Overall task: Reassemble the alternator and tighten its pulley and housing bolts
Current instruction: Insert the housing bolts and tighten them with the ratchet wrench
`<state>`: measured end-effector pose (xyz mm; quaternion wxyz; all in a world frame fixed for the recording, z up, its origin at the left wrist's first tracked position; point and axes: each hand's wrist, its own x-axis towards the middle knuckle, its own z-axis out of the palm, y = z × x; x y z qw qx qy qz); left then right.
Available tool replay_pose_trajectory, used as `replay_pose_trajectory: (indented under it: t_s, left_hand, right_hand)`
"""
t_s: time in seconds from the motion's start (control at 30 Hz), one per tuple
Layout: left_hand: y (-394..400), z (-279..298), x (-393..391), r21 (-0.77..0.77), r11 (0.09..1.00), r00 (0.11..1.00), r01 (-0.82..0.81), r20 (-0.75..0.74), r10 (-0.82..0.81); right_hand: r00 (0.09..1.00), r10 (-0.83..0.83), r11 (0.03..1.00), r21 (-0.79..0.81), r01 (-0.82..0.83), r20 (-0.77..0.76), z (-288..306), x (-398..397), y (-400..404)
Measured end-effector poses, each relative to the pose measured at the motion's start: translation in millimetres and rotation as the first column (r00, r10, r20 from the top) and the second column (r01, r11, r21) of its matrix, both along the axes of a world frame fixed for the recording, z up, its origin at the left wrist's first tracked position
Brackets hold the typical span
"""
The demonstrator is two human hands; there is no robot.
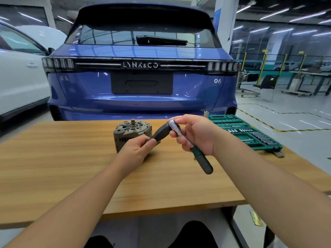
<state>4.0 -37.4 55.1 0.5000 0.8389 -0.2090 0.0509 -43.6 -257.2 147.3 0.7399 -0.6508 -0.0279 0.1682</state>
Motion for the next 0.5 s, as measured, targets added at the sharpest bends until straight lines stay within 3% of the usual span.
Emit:
replay_pose_trajectory:
  t_s: [0.4, 0.5]
  left_hand:
    - [-21.3, -13.0, 9.9, 0.04, 0.998, 0.999, 0.053, -0.008, -0.052]
    - [-24.1, -20.5, 13.0, 0.044, 0.999, 0.999, 0.027, -0.021, -0.026]
  right_hand:
    - [1.0, -0.004, 0.998, 0.054, 0.005, -0.031, -15.5, -6.0, -28.3]
    - [0.997, -0.062, 0.986, 0.155, 0.067, -0.037, -12.8, -4.3, -38.2]
